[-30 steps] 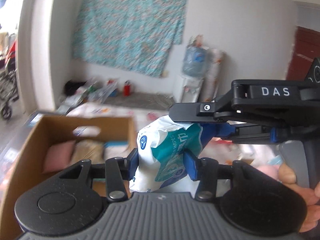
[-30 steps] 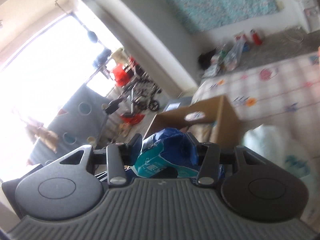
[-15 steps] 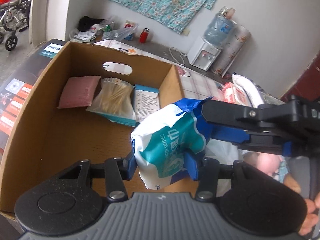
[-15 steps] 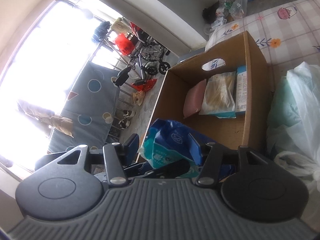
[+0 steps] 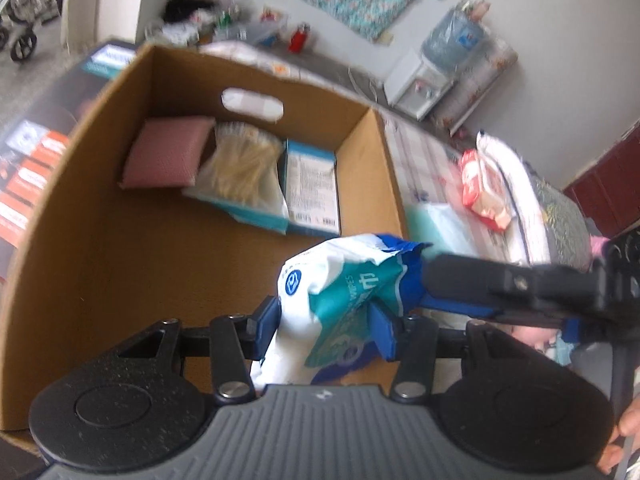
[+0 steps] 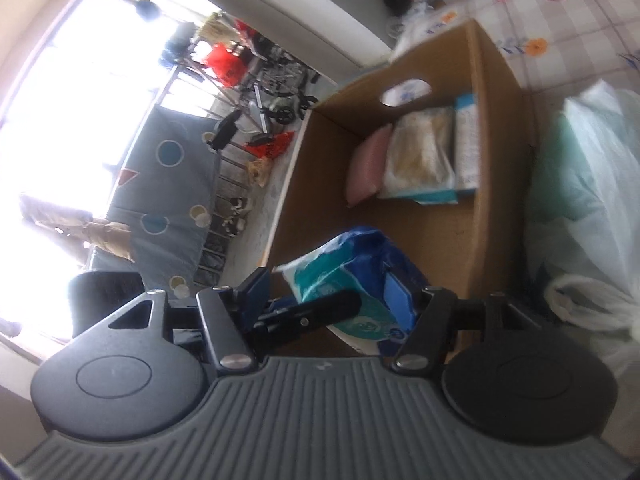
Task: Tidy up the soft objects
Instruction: 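Carry the wet wipes pack into the cardboard box and open the left tool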
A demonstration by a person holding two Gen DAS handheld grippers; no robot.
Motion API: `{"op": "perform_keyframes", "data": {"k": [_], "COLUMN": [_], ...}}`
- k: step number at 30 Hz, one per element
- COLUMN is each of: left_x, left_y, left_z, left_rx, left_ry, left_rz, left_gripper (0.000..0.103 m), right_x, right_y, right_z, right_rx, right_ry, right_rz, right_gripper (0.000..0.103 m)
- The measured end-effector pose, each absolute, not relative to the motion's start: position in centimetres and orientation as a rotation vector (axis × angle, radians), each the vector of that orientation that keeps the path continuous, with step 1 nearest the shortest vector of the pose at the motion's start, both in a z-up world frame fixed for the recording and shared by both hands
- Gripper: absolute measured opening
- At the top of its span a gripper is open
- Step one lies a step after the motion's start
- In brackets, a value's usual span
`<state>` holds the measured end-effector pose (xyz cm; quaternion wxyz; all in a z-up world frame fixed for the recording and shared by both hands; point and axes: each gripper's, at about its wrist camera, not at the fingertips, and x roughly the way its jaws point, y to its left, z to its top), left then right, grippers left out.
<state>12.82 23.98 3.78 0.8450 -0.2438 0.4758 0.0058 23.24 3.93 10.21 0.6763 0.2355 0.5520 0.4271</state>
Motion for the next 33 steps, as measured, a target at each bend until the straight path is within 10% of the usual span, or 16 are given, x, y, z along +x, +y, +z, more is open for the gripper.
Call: {"op": "perform_keyframes", "data": {"k": [33], "left_x": [19.3], "left_y": [22.2], "left_z": [-4.6], "left_rx": [-0.481], "left_ry": [1.239], "left_rz": [0.143], "left_gripper": [0.045], "right_x": [24.0], "right_y": [-9.0], "right_z": [5.5], "right_rx": [0.847], "right_ry": [1.143], "right_rz": [0.82], "right_gripper": [0.063]}}
